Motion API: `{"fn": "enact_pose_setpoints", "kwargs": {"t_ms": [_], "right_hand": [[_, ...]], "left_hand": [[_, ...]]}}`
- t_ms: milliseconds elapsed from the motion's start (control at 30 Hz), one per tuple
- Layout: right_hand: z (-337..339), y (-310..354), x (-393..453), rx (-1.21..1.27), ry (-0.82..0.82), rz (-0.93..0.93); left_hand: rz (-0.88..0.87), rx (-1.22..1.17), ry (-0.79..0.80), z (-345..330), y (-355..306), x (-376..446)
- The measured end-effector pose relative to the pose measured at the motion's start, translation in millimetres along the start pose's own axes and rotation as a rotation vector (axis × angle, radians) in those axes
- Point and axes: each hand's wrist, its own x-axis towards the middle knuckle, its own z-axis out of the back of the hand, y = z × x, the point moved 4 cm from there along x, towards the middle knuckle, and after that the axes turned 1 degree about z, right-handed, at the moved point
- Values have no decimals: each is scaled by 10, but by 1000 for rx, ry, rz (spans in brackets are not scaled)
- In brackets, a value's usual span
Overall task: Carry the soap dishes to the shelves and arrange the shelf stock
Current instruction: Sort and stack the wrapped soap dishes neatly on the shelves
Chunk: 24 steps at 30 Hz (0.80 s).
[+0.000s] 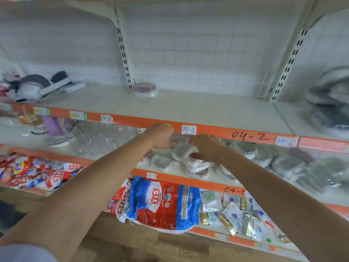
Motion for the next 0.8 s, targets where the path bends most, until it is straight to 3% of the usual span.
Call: {"fn": "enact_pose_setpoints", "kwargs": {"t_ms": [300, 800], "right_hand": [[411, -144, 473, 29, -83, -13], [524, -501, 2322, 105, -40, -149]], "left_hand": [[56, -4, -93, 341, 470, 267], [76, -66, 39, 325, 2144, 1733]]}}
